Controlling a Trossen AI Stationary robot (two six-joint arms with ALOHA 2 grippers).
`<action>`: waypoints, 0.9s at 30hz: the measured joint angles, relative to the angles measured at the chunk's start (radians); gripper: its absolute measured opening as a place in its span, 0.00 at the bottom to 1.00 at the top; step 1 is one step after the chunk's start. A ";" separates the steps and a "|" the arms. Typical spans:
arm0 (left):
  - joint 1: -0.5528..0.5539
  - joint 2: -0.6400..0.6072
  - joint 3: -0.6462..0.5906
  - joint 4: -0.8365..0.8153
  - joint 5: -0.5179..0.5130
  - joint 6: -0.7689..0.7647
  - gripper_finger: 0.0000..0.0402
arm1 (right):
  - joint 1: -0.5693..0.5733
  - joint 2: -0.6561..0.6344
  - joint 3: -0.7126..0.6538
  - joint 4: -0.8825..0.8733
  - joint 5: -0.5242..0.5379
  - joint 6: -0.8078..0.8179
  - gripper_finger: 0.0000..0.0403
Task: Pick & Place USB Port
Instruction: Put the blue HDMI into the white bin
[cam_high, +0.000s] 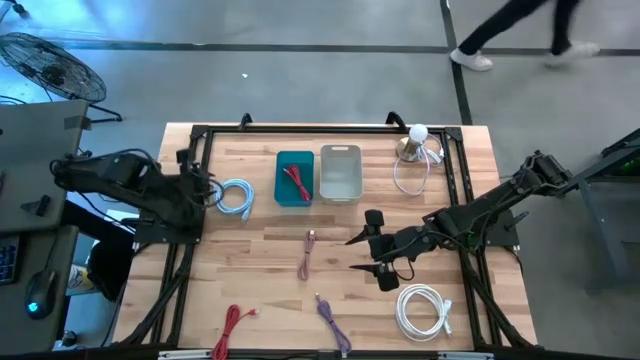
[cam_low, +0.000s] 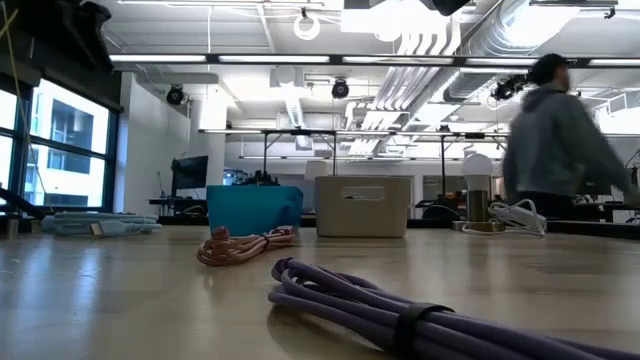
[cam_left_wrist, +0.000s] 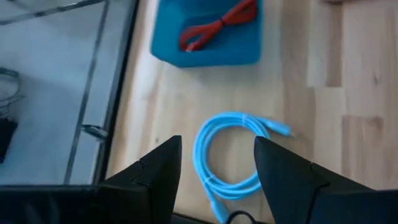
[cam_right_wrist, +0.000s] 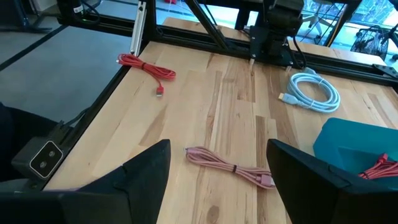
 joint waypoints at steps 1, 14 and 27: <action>0.027 0.006 0.024 -0.006 0.000 0.017 0.49 | 0.000 0.000 0.000 0.000 0.000 0.000 0.64; 0.567 0.237 0.361 -0.004 0.165 0.461 0.49 | 0.001 0.000 0.000 0.001 0.000 0.014 0.64; 1.073 0.465 0.293 -0.110 0.793 0.713 0.49 | 0.002 0.000 0.000 -0.028 -0.011 0.031 0.64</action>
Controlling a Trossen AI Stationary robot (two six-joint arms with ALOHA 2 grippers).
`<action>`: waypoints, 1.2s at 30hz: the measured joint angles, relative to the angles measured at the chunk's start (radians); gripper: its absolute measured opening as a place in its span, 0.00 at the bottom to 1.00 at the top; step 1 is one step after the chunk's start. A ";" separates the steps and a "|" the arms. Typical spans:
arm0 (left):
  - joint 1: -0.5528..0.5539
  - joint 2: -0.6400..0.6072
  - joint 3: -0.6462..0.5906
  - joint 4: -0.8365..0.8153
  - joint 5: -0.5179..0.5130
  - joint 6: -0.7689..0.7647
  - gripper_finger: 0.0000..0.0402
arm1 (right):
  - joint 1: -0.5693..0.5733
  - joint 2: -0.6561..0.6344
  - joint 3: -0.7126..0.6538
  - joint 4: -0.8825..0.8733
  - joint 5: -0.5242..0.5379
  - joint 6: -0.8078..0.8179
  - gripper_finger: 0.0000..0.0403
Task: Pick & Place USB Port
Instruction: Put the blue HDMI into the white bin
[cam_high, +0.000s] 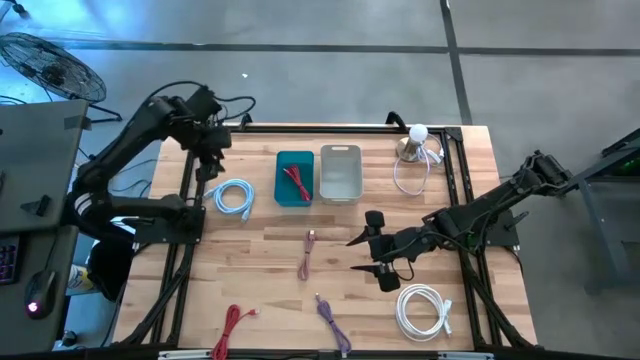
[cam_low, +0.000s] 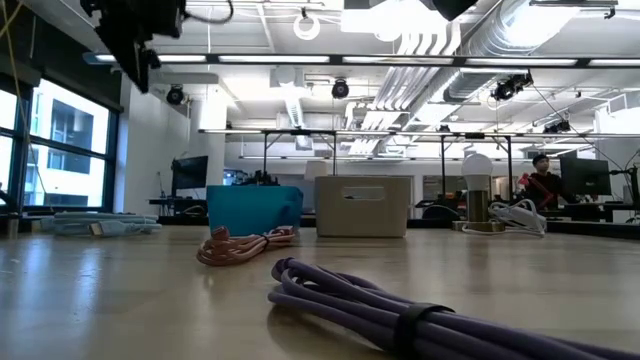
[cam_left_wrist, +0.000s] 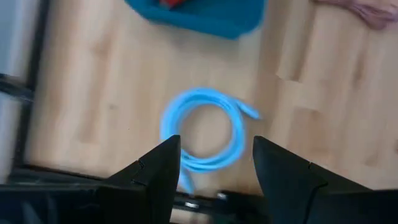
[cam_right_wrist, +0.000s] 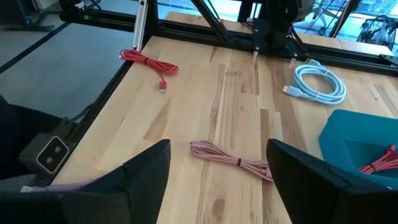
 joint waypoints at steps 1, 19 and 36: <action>0.007 0.006 -0.023 0.000 0.006 0.006 0.49 | 0.000 0.000 0.000 -0.004 0.000 0.000 0.64; 0.007 0.008 -0.389 0.306 -0.144 0.049 0.49 | 0.006 0.000 0.000 -0.010 0.002 -0.015 0.64; 0.007 0.023 -0.467 0.430 -0.177 0.043 0.49 | 0.006 0.000 0.000 -0.013 0.004 -0.016 0.64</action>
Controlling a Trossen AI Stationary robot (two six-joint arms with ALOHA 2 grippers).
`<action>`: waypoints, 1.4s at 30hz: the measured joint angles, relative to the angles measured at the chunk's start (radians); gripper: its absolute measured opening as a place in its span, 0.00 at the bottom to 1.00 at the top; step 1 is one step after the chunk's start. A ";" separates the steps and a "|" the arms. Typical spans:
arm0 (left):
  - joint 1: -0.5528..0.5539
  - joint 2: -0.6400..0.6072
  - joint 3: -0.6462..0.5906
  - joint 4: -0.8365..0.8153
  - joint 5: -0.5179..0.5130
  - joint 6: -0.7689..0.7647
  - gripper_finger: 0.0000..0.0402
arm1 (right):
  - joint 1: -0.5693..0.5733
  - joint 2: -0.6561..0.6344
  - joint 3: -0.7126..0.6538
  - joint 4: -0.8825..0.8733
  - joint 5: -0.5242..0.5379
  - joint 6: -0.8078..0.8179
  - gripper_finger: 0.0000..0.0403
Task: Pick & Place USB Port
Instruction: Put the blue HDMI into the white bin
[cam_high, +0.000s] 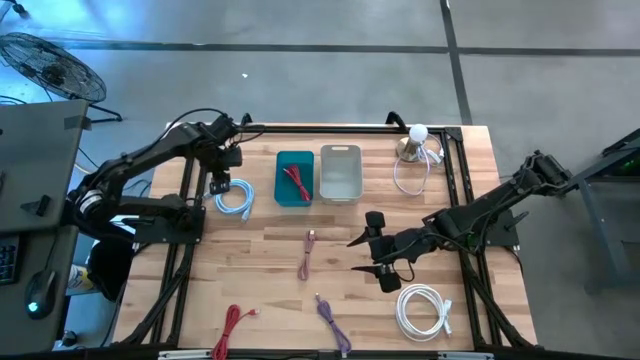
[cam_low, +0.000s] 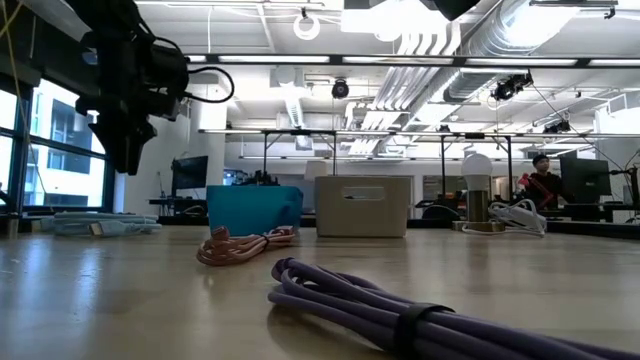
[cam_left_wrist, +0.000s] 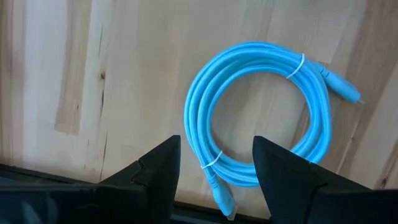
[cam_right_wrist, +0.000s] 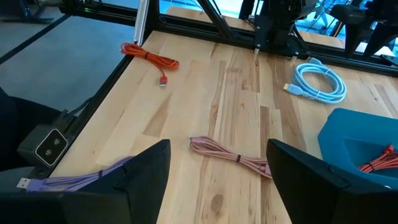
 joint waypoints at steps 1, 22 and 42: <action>0.000 0.005 0.000 0.000 0.000 0.000 0.49 | 0.000 0.000 0.000 0.000 0.000 0.000 0.64; 0.000 0.178 0.000 0.024 0.020 -0.010 0.49 | 0.000 0.000 0.000 -0.012 0.000 0.003 0.64; 0.000 0.250 0.000 0.041 0.041 -0.030 0.49 | 0.000 0.000 0.000 -0.016 0.000 0.001 0.64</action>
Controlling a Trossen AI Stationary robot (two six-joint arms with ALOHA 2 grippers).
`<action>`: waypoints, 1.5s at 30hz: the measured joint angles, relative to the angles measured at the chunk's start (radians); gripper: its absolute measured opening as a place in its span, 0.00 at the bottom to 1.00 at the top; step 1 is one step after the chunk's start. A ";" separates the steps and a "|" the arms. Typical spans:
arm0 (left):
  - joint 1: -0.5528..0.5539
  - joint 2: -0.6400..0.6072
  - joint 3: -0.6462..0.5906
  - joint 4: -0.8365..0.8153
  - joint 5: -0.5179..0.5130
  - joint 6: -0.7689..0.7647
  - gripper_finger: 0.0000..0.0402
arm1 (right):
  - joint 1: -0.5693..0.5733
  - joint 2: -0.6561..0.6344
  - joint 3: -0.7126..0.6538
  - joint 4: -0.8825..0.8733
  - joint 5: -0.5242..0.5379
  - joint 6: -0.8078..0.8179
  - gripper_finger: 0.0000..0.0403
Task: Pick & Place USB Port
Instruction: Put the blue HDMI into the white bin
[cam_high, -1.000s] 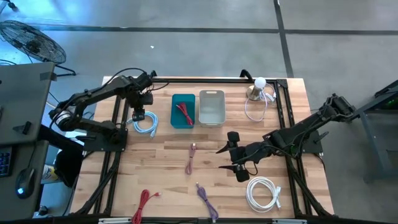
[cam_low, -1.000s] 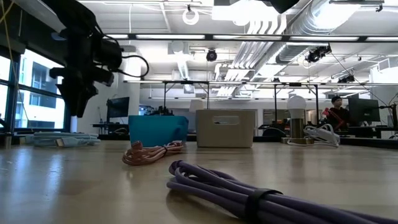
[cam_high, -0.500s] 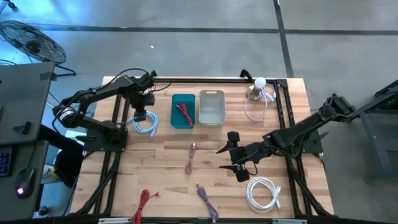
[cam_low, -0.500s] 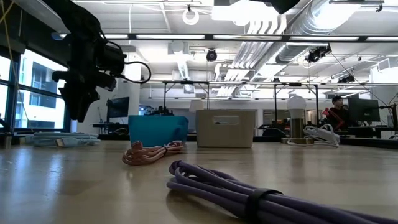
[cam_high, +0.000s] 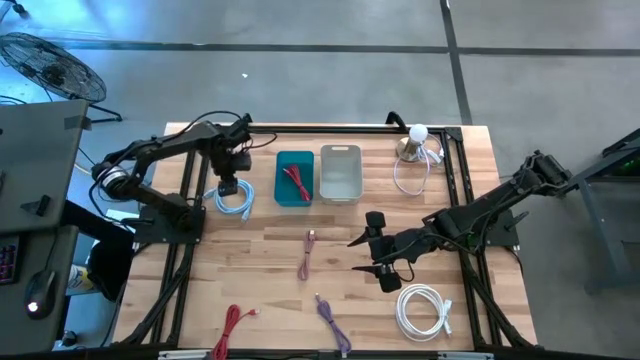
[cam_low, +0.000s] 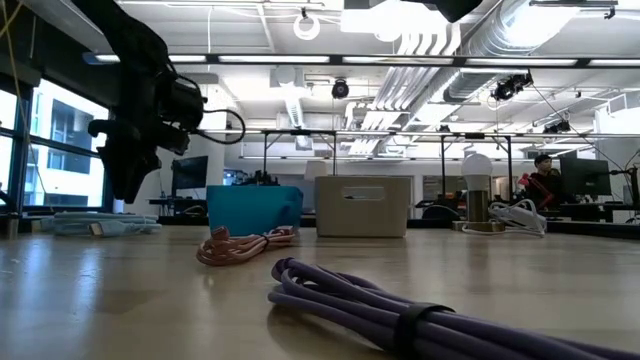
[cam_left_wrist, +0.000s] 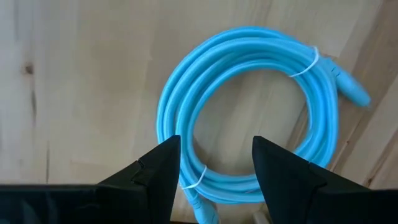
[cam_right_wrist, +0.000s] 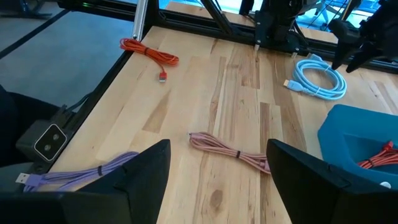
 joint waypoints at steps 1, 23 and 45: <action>0.000 0.013 0.000 0.001 0.000 0.000 0.49 | 0.000 0.000 0.000 -0.001 0.000 0.000 0.64; 0.000 0.070 -0.031 0.114 -0.038 -0.019 0.49 | 0.000 0.000 0.000 -0.014 -0.004 0.003 0.64; -0.007 0.213 -0.047 0.150 -0.094 0.028 0.06 | 0.007 0.000 0.000 -0.014 -0.003 0.030 0.64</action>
